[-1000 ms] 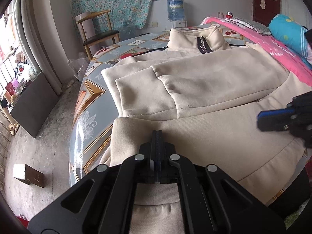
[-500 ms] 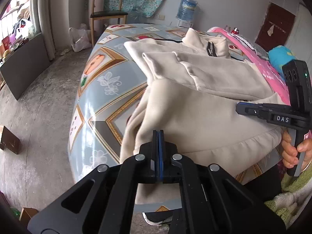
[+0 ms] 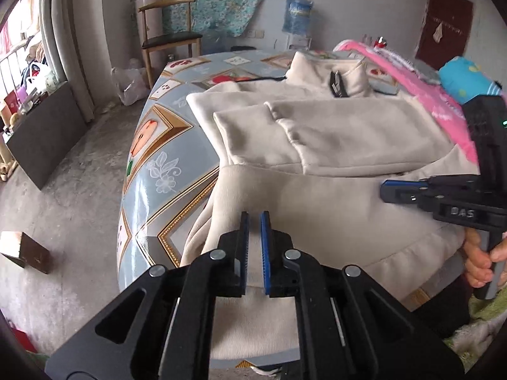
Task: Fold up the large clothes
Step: 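Open both tools and smooth the folded hoodie flat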
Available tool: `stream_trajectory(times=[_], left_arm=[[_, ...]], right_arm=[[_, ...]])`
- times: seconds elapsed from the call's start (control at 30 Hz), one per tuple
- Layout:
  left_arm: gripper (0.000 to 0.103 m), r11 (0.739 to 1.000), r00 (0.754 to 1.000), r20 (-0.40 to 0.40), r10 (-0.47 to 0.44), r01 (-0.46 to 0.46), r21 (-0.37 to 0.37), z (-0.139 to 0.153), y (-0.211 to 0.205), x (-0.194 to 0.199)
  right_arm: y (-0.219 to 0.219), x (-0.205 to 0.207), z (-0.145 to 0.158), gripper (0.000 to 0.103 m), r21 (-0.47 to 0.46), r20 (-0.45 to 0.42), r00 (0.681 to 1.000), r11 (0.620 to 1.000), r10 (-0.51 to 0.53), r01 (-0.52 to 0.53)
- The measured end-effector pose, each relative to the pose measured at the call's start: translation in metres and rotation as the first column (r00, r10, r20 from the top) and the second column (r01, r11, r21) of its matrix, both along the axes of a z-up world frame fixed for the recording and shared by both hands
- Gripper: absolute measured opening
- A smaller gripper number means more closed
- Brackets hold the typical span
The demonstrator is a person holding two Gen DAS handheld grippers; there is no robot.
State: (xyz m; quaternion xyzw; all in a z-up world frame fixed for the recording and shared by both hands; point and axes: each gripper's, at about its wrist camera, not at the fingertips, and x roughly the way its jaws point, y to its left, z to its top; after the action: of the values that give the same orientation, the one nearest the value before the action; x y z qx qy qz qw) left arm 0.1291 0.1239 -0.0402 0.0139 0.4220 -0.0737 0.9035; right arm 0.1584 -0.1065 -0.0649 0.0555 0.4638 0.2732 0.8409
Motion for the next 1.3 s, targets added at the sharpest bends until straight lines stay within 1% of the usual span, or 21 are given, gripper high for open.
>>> stream_trajectory(times=[0.03, 0.07, 0.13, 0.23, 0.33, 0.43, 0.5, 0.63, 0.67, 0.7, 0.8, 0.87, 0.93, 1.0, 1.03, 1.13, 1.17, 1.2, 1.23, 1.27, 1.3], left_arm=[[0.007, 1.0, 1.0, 0.0, 0.004, -0.004, -0.014, 0.0, -0.002, 0.001], [0.007, 0.999, 1.0, 0.008, 0.001, -0.001, -0.046, 0.002, -0.004, 0.001], [0.007, 0.996, 0.999, 0.019, -0.026, 0.028, -0.088, 0.007, -0.012, -0.003], [0.012, 0.995, 0.997, 0.016, -0.075, 0.076, -0.071, 0.007, -0.034, -0.007], [0.013, 0.989, 0.993, 0.0, -0.117, 0.117, -0.089, 0.002, -0.057, -0.007], [0.013, 0.987, 0.989, -0.033, -0.144, 0.141, -0.075, -0.009, -0.075, -0.004], [0.013, 0.986, 0.988, -0.032, -0.151, 0.148, -0.073, -0.012, -0.081, -0.003], [0.013, 0.989, 0.989, -0.033, -0.142, 0.14, -0.056, -0.017, -0.087, 0.002], [0.013, 0.989, 0.99, -0.03, -0.139, 0.137, -0.05, -0.018, -0.088, 0.004], [0.013, 0.99, 0.99, -0.035, -0.134, 0.132, -0.043, -0.017, -0.09, 0.006], [0.013, 0.992, 0.991, -0.05, -0.127, 0.126, -0.027, -0.017, -0.092, 0.008], [0.013, 0.992, 0.991, -0.049, -0.127, 0.126, -0.028, -0.017, -0.092, 0.009], [0.013, 0.992, 0.991, -0.049, -0.127, 0.125, -0.031, -0.016, -0.092, 0.009], [0.013, 0.992, 0.991, -0.049, -0.128, 0.127, -0.028, -0.017, -0.092, 0.008], [0.013, 0.991, 0.99, -0.051, -0.131, 0.13, -0.026, -0.017, -0.092, 0.008], [0.013, 0.99, 0.988, -0.054, -0.142, 0.141, -0.022, -0.017, -0.093, 0.009], [0.013, 0.989, 0.987, -0.055, -0.149, 0.148, -0.022, -0.017, -0.093, 0.009], [0.013, 0.988, 0.987, -0.056, -0.153, 0.152, -0.024, -0.017, -0.092, 0.01], [0.013, 0.987, 0.986, -0.058, -0.157, 0.156, -0.026, -0.017, -0.092, 0.01], [0.013, 0.987, 0.985, -0.06, -0.16, 0.159, -0.028, -0.016, -0.092, 0.011], [0.013, 0.986, 0.985, -0.063, -0.164, 0.162, -0.029, -0.016, -0.091, 0.011]], right_arm=[[-0.001, 0.0, 0.0, 0.005, 0.005, -0.001, 1.0, 1.0, -0.001, 0.001], [-0.001, 0.0, -0.001, 0.005, 0.009, -0.001, 1.0, 1.0, -0.001, 0.001], [-0.002, 0.001, -0.002, 0.005, 0.02, 0.0, 1.0, 1.0, -0.002, 0.002], [-0.004, 0.002, -0.002, 0.005, 0.034, -0.007, 1.0, 0.999, -0.004, 0.004], [-0.005, 0.004, -0.003, 0.005, 0.043, -0.015, 1.0, 0.999, -0.005, 0.006], [-0.007, 0.006, -0.004, 0.005, 0.07, -0.032, 0.999, 0.997, -0.015, 0.017], [-0.011, 0.007, -0.006, 0.005, 0.095, -0.047, 0.999, 0.995, -0.02, 0.024], [-0.021, 0.013, -0.01, 0.004, 0.177, -0.117, 0.993, 0.983, -0.031, 0.051], [-0.025, 0.013, -0.009, 0.004, 0.177, -0.123, 0.991, 0.982, -0.044, 0.066], [-0.034, 0.011, -0.004, 0.005, 0.168, -0.11, 0.992, 0.982, -0.068, 0.086], [-0.067, -0.006, 0.018, 0.006, 0.196, -0.049, 0.994, 0.975, -0.096, 0.104], [-0.093, -0.023, 0.031, 0.006, 0.161, 0.004, 0.993, 0.98, -0.119, 0.117], [-0.114, -0.042, 0.037, 0.006, 0.058, 0.048, 0.988, 0.988, -0.145, 0.142], [-0.13, -0.054, 0.033, 0.006, -0.055, 0.072, 0.983, 0.983, -0.172, 0.176], [-0.138, -0.059, 0.027, 0.006, -0.128, 0.075, 0.979, 0.972, -0.19, 0.199], [-0.162, -0.057, 0.005, 0.006, -0.271, 0.063, 0.958, 0.919, -0.28, 0.286], [-0.17, -0.055, 0.002, 0.005, -0.261, 0.058, 0.953, 0.917, -0.296, 0.3], [-0.178, -0.052, 0.003, 0.005, -0.224, 0.043, 0.948, 0.922, -0.314, 0.315], [-0.182, -0.048, 0.006, 0.005, -0.238, 0.04, 0.935, 0.906, -0.352, 0.351], [-0.181, -0.048, 0.012, 0.005, -0.269, 0.071, 0.925, 0.886, -0.374, 0.378], [-0.177, -0.05, 0.019, 0.006, -0.281, 0.101, 0.924, 0.881, -0.368, 0.381]])
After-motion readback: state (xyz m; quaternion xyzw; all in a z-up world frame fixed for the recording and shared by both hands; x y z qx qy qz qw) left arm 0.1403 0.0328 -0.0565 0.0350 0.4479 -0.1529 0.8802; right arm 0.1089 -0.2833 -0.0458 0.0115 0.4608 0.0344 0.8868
